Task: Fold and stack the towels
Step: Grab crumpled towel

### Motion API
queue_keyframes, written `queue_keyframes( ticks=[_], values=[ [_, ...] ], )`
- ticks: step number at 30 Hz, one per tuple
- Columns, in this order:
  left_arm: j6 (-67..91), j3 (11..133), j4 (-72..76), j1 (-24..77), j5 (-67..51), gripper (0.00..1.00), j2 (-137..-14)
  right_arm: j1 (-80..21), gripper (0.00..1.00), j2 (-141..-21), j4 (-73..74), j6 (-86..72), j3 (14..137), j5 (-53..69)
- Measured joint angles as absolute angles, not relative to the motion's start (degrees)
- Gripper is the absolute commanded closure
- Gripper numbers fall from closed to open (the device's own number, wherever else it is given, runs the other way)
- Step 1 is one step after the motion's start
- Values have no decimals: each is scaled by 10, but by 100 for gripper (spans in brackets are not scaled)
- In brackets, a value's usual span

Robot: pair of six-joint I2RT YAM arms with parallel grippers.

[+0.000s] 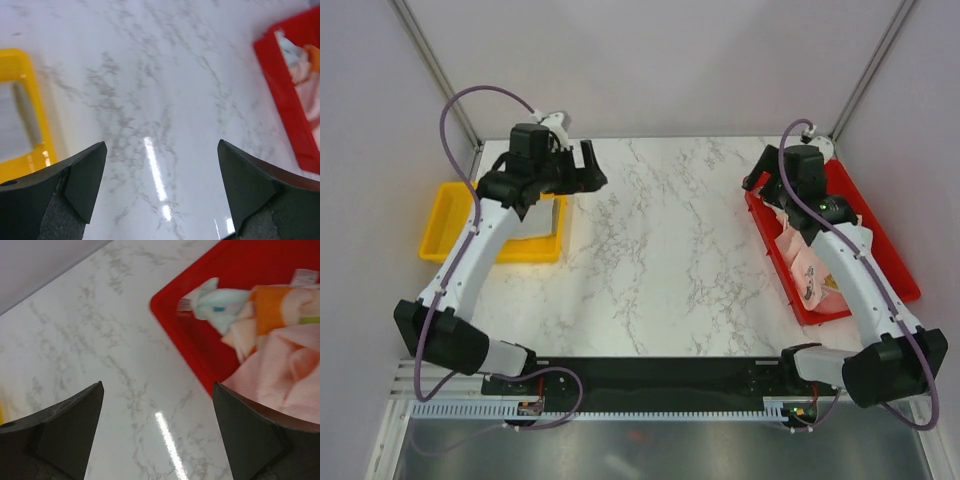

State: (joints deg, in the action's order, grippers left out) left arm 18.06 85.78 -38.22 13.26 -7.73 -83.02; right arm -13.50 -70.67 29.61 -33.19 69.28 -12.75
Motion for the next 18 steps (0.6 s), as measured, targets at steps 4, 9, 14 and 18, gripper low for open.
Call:
queue_keyframes(
  ticks=[4,9,14,18],
  values=[
    [189,767,-342,199,-155,0,-754,-22,4,-734,327,-327,708,-184],
    [215,678,-329,184,-155,3,-750,90,8,-786,337,-322,717,-191],
    [234,706,-331,146,-143,8,-809,123,11,-848,350,-308,717,-180],
    [242,738,-330,120,-143,8,-826,137,25,-879,352,-296,717,-175]
  ],
)
